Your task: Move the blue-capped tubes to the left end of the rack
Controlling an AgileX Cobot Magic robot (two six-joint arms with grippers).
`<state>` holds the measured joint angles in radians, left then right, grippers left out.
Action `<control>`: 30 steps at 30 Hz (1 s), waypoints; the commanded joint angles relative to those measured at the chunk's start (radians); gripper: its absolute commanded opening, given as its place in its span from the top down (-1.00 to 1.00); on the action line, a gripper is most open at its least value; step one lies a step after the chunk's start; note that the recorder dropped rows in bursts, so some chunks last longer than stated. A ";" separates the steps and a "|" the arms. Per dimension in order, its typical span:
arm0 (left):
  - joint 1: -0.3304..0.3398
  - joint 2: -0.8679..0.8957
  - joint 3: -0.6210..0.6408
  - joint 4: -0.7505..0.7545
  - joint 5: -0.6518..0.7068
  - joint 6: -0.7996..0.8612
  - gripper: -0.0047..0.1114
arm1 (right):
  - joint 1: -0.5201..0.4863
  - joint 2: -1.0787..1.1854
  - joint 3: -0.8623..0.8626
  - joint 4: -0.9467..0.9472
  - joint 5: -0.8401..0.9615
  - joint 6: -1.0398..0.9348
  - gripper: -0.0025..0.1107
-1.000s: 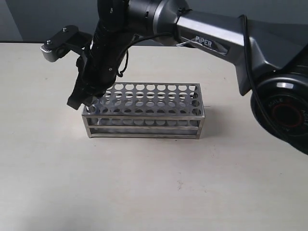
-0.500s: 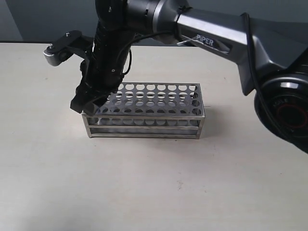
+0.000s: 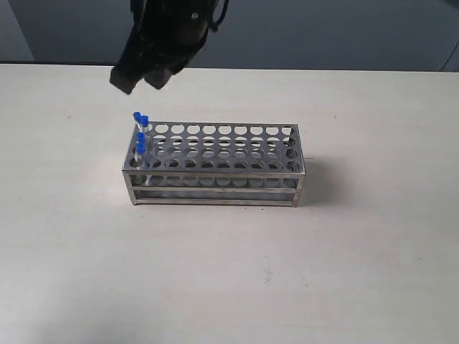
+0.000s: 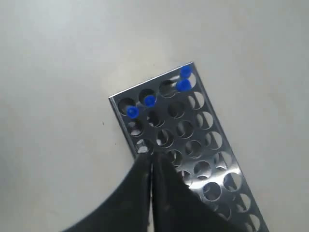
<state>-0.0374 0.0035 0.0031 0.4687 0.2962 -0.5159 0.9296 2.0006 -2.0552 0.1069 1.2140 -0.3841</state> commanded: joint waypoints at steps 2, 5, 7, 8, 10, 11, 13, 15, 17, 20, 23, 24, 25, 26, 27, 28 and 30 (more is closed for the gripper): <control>-0.006 -0.004 -0.003 0.000 -0.004 -0.001 0.90 | 0.001 -0.148 0.052 -0.015 0.007 0.032 0.96; -0.006 -0.004 -0.003 0.000 -0.004 -0.001 0.90 | 0.001 -0.247 0.095 -0.032 0.007 0.059 0.96; -0.006 -0.004 -0.003 0.000 -0.004 -0.001 0.90 | 0.001 -0.320 0.133 -0.052 0.007 0.092 0.96; -0.006 -0.004 -0.003 0.000 -0.004 -0.001 0.90 | 0.001 -0.352 0.149 -0.058 0.007 0.112 0.96; -0.006 -0.004 -0.003 0.000 -0.006 -0.001 0.90 | 0.001 -0.431 0.191 -0.075 0.007 0.157 0.96; -0.006 -0.004 -0.003 0.000 -0.006 -0.001 0.90 | 0.001 -0.464 0.210 -0.080 0.007 0.168 0.96; -0.006 -0.004 -0.003 0.000 -0.006 -0.001 0.90 | 0.001 -0.547 0.261 -0.084 0.007 0.184 0.96; -0.006 -0.004 -0.003 0.000 -0.006 -0.001 0.90 | 0.001 -0.629 0.305 -0.084 0.007 0.211 0.96; -0.006 -0.004 -0.003 0.000 -0.006 -0.001 0.90 | 0.001 -0.698 0.322 -0.084 0.007 0.219 0.96; -0.006 -0.004 -0.003 0.000 -0.006 -0.001 0.90 | 0.001 -0.775 0.322 -0.081 0.007 0.219 0.96; -0.006 -0.004 -0.003 0.000 -0.006 -0.001 0.90 | 0.001 -0.839 0.322 -0.080 0.007 0.219 0.96; -0.006 -0.004 -0.003 0.000 -0.006 -0.001 0.90 | 0.001 -0.861 0.322 -0.080 0.007 0.219 0.96; -0.006 -0.004 -0.003 0.000 -0.006 -0.001 0.90 | 0.001 -0.882 0.322 -0.080 0.007 0.220 0.96; -0.006 -0.004 -0.003 0.000 -0.006 -0.001 0.90 | 0.001 -0.900 0.322 -0.080 0.007 0.222 0.96; -0.006 -0.004 -0.003 0.000 -0.006 -0.001 0.90 | 0.001 -0.915 0.322 -0.080 0.007 0.224 0.96; -0.006 -0.004 -0.003 0.000 -0.006 -0.001 0.90 | 0.001 -0.930 0.322 -0.080 0.007 0.224 0.96; -0.006 -0.004 -0.003 0.000 -0.006 -0.001 0.90 | 0.001 -0.954 0.325 -0.090 0.007 0.224 0.96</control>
<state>-0.0374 0.0035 0.0031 0.4687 0.2962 -0.5159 0.9296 1.0808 -1.7363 0.0319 1.2230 -0.1641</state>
